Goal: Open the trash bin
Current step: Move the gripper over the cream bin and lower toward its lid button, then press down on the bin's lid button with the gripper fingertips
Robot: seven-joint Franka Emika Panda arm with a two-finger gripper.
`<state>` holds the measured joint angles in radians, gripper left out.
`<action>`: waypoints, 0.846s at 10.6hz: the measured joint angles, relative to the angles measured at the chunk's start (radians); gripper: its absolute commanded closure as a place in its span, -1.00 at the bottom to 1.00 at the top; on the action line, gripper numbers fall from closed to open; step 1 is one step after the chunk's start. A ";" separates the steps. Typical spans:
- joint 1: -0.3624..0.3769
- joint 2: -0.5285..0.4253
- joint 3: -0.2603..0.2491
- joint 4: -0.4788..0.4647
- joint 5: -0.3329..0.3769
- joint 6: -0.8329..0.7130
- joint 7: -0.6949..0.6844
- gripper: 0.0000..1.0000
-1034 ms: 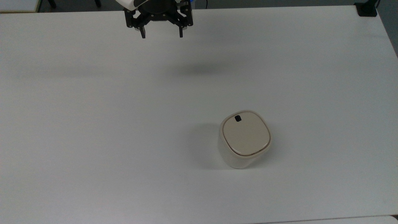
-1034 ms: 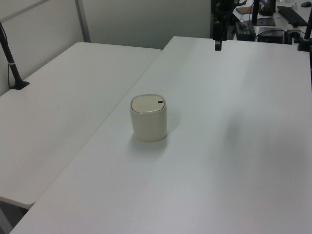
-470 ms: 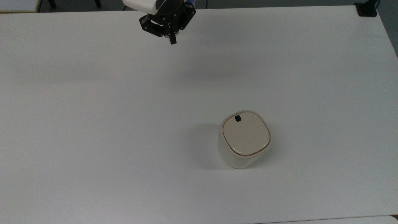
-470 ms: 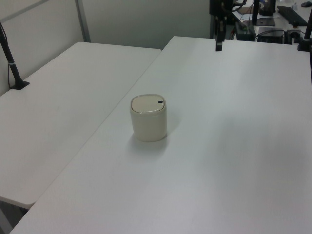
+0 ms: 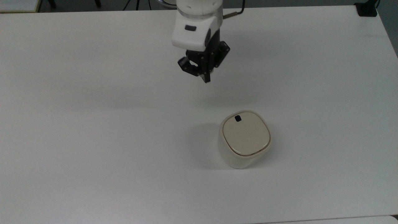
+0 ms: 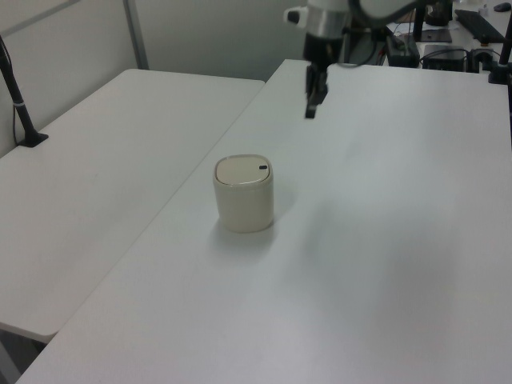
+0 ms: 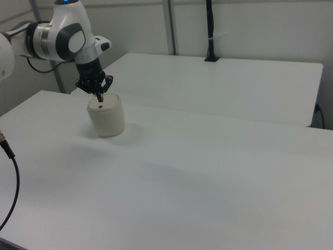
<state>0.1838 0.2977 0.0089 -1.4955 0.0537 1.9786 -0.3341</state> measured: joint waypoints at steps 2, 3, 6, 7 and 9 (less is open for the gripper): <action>0.040 0.073 0.000 0.021 0.004 0.123 0.031 1.00; 0.051 0.100 0.000 0.028 0.005 0.189 0.054 1.00; 0.080 0.183 0.000 0.078 0.005 0.286 0.115 1.00; 0.089 0.209 0.000 0.103 0.005 0.293 0.125 1.00; 0.104 0.246 0.000 0.128 0.004 0.310 0.128 1.00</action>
<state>0.2875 0.5441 0.0093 -1.3678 0.0582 2.2883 -0.2062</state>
